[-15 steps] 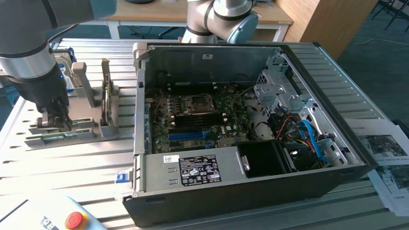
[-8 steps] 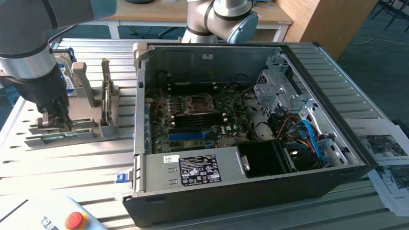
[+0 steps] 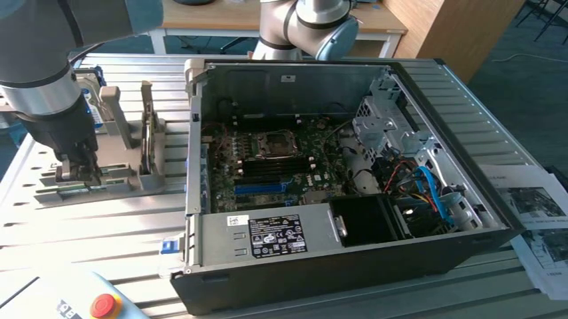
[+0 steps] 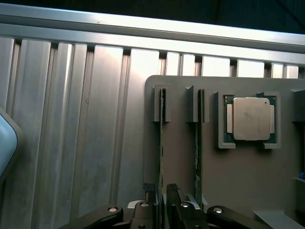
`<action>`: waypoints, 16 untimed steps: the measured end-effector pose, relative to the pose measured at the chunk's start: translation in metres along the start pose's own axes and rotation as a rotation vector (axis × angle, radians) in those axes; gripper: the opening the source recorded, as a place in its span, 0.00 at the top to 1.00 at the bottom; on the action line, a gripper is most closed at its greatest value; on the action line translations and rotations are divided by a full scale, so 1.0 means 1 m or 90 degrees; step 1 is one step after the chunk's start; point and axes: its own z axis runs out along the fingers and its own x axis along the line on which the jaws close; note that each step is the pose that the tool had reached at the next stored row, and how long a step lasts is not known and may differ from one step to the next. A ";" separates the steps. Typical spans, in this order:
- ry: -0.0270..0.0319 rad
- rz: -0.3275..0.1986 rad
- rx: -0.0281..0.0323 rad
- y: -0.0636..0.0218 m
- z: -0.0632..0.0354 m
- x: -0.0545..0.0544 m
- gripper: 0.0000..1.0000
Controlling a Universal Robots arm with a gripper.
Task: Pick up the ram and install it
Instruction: 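Pick up the ram and move it above insertion slot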
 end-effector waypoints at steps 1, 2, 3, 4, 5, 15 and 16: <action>0.0000 0.000 0.0000 0.0000 0.0009 0.000 0.76; 0.0000 0.000 0.0000 -0.0001 0.0016 0.000 0.76; 0.0001 0.000 -0.0001 0.0000 0.0020 0.000 0.76; 0.0001 0.000 -0.0001 0.0000 0.0020 0.000 0.76; 0.0001 0.000 -0.0002 0.0000 0.0020 0.000 0.76; 0.0000 0.000 0.0000 -0.0003 0.0031 -0.002 0.76; 0.0000 0.000 0.0001 -0.0004 0.0042 -0.002 0.76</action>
